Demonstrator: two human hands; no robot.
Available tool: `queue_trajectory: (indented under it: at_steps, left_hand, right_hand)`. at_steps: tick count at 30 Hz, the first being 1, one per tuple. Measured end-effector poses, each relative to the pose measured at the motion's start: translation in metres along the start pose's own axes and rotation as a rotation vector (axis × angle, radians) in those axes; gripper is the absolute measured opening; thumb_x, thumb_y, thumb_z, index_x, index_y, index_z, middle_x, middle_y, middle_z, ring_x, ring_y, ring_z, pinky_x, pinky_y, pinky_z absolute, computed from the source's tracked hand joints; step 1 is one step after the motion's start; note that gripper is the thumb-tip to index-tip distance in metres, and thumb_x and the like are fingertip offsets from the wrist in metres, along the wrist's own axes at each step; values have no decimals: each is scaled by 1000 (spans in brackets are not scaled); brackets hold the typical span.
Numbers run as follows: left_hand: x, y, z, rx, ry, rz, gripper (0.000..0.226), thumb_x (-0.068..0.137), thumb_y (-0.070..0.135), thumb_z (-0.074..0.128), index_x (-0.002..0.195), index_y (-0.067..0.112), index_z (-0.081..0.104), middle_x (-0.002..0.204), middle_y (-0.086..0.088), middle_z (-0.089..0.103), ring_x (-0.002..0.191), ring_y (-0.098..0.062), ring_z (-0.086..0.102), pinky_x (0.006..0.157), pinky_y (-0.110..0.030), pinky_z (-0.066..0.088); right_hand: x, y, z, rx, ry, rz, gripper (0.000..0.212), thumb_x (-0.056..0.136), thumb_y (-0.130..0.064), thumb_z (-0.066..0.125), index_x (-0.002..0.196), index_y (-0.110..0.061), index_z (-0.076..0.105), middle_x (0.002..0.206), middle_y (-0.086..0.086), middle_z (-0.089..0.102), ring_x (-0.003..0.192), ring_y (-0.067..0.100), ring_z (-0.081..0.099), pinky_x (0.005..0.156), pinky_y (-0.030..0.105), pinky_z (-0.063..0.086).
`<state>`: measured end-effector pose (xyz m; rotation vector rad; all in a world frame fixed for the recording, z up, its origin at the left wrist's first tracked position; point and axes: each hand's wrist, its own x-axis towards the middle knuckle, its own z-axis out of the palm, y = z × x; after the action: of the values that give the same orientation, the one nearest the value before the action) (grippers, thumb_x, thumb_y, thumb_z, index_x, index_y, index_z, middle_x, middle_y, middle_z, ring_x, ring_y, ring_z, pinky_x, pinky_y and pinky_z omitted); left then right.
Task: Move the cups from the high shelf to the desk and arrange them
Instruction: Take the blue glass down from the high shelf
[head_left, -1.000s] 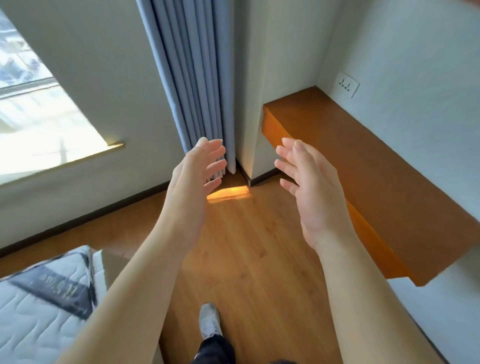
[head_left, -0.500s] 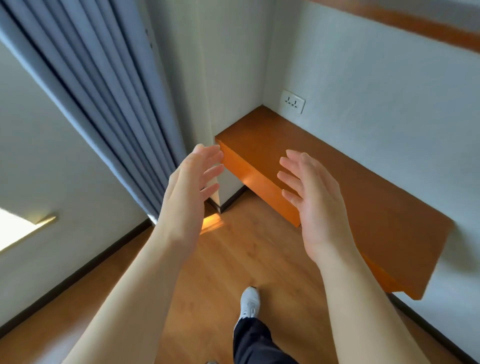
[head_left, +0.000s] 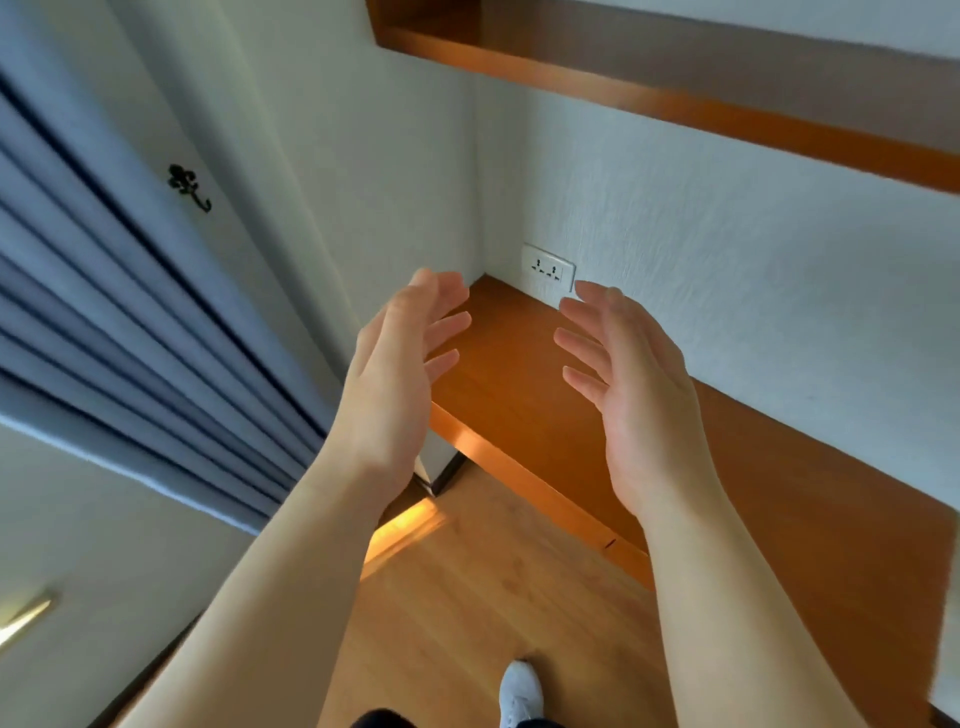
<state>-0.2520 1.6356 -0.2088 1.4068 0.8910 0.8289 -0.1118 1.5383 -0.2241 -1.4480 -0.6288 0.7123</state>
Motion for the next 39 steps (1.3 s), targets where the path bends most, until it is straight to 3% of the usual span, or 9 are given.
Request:
queue_trajectory:
  at_steps: [8,13,17,21,27,33,39]
  left_hand:
    - [80,0,0,-27,-115,10,64,94,64,33,139,28,61,134,16,69,123,-5,65,113,-44,47]
    - [129,4,-7,-59,-264,23,58,94,65,34,134,35,64,130,18,70,122,-4,65,112,-44,47]
    - [171,18,-18,-104,-386,31,56,90,68,37,128,39,67,129,19,71,122,-4,65,113,-45,46]
    - [199,34,-22,-127,-435,21,53,88,70,38,120,41,70,125,19,73,119,-5,68,111,-45,48]
    - [219,75,-20,-139,-536,66,53,86,67,36,117,39,68,128,17,71,120,-8,66,112,-45,48]
    - [232,133,-18,-223,-578,136,50,107,55,32,133,28,65,133,11,70,121,-7,66,112,-43,47]
    - [232,194,-12,-310,-557,247,46,108,52,32,123,30,70,125,11,73,115,-6,70,111,-42,48]
  right_hand:
    - [47,-2,18,-48,160,-11,40,95,-64,38,125,-47,60,130,-22,66,119,-1,64,105,33,52]
    - [70,-13,39,-108,318,-22,30,109,-46,36,133,-43,55,133,-24,62,121,-1,62,104,25,50]
    - [83,-26,66,-63,433,-29,25,109,-38,40,129,-41,55,140,-16,59,129,8,59,114,39,45]
    - [96,-37,95,0,548,-43,31,101,-58,41,125,-47,56,139,-20,60,129,7,58,115,41,43]
    - [108,-70,113,-9,676,-114,36,102,-61,42,134,-49,55,134,-25,62,123,1,60,110,34,47]
    - [116,-122,114,3,694,-253,41,100,-63,44,135,-46,58,128,-25,67,116,-7,64,101,29,50]
    - [130,-182,113,46,652,-412,46,90,-64,48,128,-43,64,123,-23,72,111,-7,67,98,30,51]
